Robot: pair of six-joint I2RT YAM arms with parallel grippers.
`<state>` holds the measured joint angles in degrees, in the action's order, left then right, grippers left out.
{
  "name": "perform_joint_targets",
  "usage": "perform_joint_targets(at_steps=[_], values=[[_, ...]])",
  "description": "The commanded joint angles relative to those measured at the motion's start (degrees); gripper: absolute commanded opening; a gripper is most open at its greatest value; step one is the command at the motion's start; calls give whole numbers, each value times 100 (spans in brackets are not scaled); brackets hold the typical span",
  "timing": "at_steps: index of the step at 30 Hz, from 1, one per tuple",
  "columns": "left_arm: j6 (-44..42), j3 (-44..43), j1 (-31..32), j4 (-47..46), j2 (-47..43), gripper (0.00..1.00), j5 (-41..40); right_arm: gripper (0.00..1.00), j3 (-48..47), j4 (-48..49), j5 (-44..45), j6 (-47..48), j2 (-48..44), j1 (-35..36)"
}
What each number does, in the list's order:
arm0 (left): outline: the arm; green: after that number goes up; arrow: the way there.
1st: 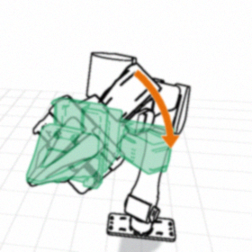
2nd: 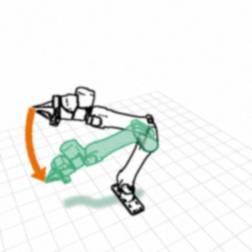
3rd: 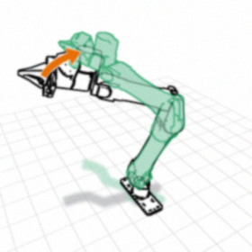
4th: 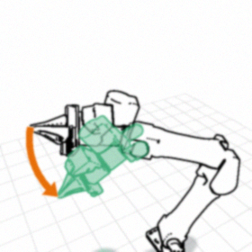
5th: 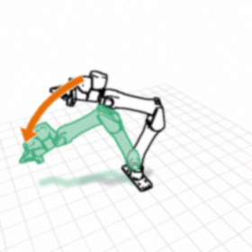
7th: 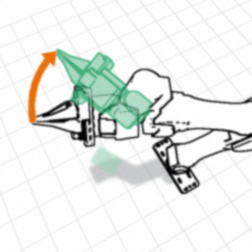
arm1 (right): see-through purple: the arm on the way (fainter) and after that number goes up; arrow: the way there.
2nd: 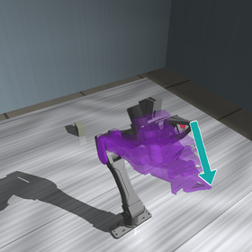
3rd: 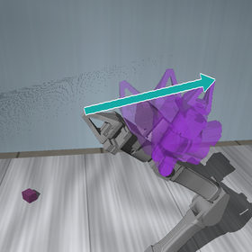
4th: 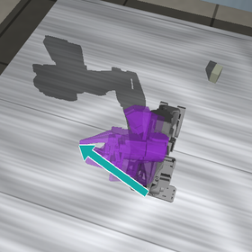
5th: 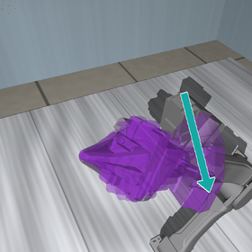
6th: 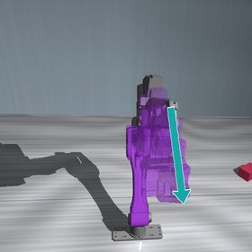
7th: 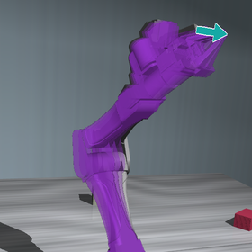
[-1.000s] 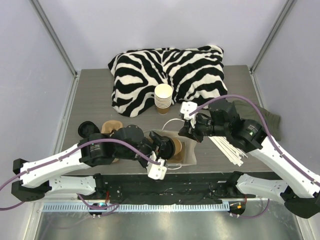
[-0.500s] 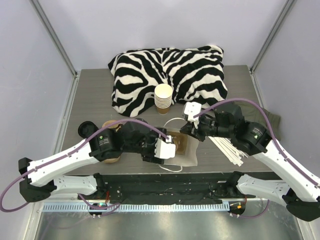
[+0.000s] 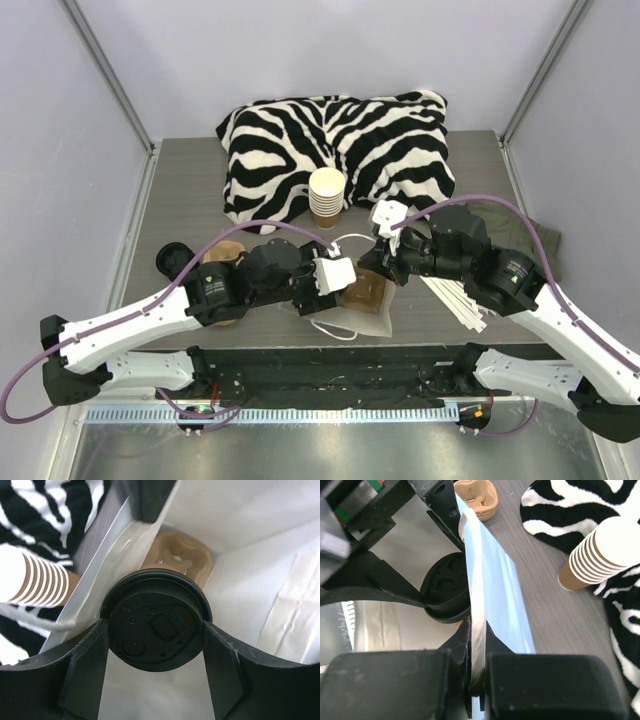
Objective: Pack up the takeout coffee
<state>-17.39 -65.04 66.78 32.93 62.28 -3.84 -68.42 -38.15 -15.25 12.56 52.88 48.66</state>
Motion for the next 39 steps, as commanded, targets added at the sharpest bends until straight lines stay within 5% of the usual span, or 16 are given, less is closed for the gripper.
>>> perform_joint_targets(at_steps=[1, 11, 17, 27, 39], values=[[490, 166, -60, -234, -146, 19, -803, 1, 22, 212, 241, -561, -226, 20], [-212, 745, 54, -181, -646, 19, -662, 1, 619, 677, -22, -1448, -560, 20], [-905, 1221, 739, -357, -867, 19, -935, 1, 1094, 1125, -417, -1756, -788, 29], [-1670, 1476, 1495, -533, -727, 17, -1329, 1, 1367, 1231, -752, -1537, -1175, 143], [-2462, 1248, 1619, -744, -313, 15, -2051, 1, 1612, 1213, -997, -1467, -1517, 161]])
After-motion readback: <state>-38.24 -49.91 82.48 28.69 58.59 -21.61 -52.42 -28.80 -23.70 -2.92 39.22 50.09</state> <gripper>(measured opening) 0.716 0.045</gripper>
